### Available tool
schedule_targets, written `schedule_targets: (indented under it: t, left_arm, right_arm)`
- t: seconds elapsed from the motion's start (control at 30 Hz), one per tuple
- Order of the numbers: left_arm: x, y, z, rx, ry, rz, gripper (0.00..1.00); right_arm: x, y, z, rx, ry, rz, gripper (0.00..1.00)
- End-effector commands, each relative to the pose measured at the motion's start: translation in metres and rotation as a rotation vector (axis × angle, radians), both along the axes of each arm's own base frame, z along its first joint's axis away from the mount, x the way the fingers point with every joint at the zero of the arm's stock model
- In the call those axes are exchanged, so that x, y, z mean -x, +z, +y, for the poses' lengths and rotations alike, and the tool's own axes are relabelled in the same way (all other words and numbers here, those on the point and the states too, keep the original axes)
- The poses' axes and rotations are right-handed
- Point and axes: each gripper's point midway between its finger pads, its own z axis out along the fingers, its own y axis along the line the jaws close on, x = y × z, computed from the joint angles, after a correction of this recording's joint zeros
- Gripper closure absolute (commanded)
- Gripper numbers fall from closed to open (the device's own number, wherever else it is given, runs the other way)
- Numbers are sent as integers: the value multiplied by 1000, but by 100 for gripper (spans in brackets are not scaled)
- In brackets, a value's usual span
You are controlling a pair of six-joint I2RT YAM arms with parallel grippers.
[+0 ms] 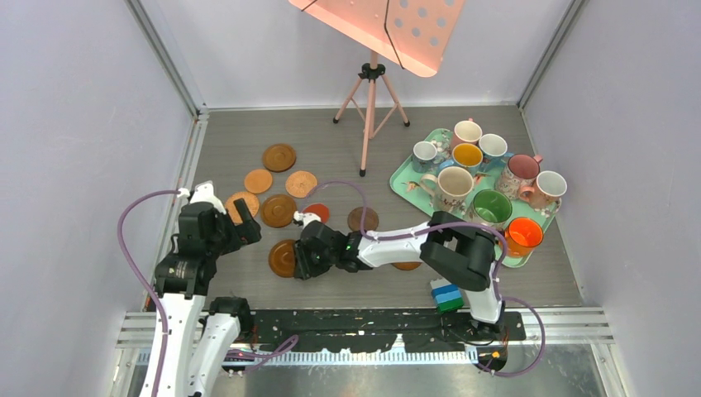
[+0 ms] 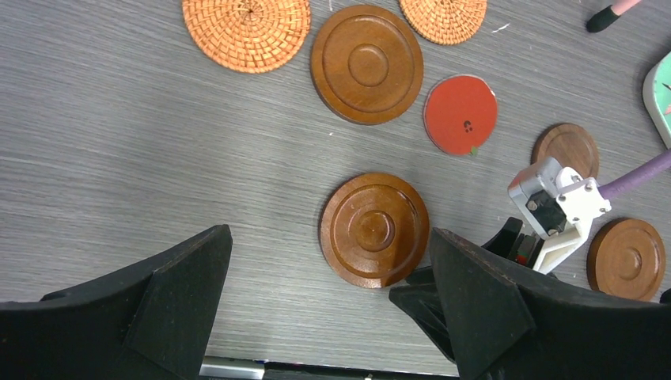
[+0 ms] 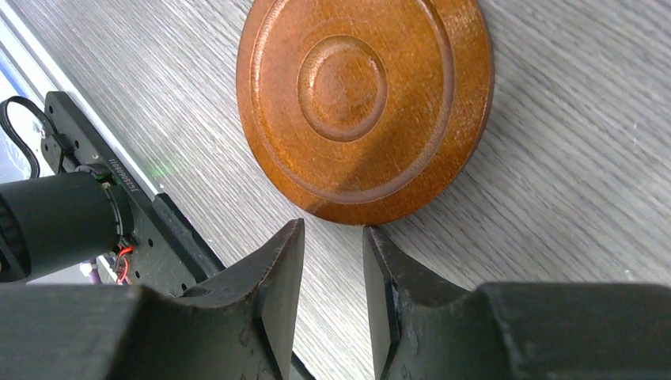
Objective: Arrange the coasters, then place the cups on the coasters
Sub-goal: Move the coaster to the center of the board.
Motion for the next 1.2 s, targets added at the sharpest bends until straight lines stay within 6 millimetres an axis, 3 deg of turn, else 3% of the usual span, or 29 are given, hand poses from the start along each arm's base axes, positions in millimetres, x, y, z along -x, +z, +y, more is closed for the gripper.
schedule_targets:
  t: [0.0,0.13,0.3,0.4,0.6,0.93,1.03,1.17]
  left_arm:
    - [-1,9,6,-19,31,-22,0]
    - [-2,8,5,-14,29,-19,1]
    - [-2,7,4,-9,24,-16,1]
    - [-2,8,4,-9,25,-19,1]
    - [-3,7,3,-6,26,-14,1]
    - [-4,1,-2,23,16,9,0]
    - [-4,-8,-8,73,29,47,1]
    - [2,-31,-20,230,147,141,4]
  right_arm:
    - [-12,17,11,-25,18,-81,59]
    - [-20,28,-4,-29,7,-123,56]
    - [-31,16,-26,-34,-13,-114,54]
    - [-34,13,-23,-60,0,-118,53]
    - [-38,6,-7,-74,23,-116,53]
    - [-48,27,62,-223,16,-57,55]
    - [-52,32,67,-222,16,-61,55]
    - [-63,52,44,-249,-29,-89,56]
